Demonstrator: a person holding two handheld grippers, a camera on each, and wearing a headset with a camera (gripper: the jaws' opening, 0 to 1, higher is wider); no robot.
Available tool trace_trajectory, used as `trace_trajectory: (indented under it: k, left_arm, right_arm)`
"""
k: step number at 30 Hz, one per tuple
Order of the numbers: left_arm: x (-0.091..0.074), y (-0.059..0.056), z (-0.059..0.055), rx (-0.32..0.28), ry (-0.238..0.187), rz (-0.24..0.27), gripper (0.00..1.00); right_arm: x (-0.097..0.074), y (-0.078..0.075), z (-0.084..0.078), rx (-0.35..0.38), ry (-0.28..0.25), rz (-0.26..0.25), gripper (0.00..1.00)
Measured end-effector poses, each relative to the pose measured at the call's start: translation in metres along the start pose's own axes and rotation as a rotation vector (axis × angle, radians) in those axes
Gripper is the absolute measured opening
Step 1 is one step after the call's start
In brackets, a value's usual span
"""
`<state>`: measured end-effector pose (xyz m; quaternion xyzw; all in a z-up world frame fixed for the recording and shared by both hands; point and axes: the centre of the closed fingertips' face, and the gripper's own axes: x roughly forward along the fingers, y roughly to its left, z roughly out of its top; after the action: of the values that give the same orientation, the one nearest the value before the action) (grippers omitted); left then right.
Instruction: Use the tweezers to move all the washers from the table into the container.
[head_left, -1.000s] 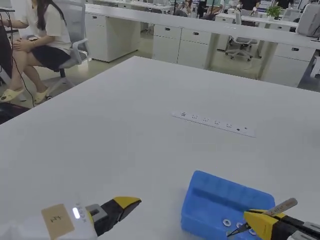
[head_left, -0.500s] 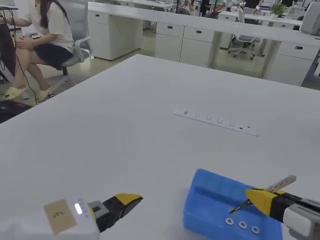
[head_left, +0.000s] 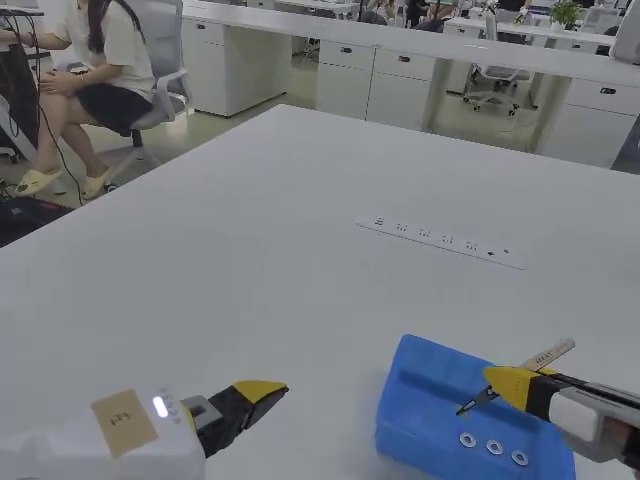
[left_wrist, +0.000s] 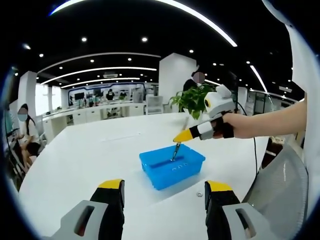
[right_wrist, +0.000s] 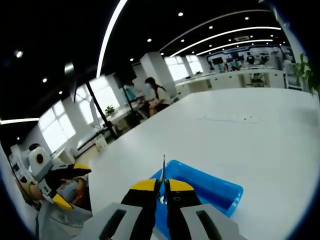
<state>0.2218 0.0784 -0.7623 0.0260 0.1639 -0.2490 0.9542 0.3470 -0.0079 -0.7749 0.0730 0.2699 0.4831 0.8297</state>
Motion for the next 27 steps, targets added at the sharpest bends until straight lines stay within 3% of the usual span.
trace_trajectory:
  k: [27]
  left_arm:
    - [-0.001,0.001,0.002,0.003,-0.008,0.007,0.64]
  right_arm:
    - [0.031,-0.017,-0.029,-0.063,0.141,-0.023,0.03]
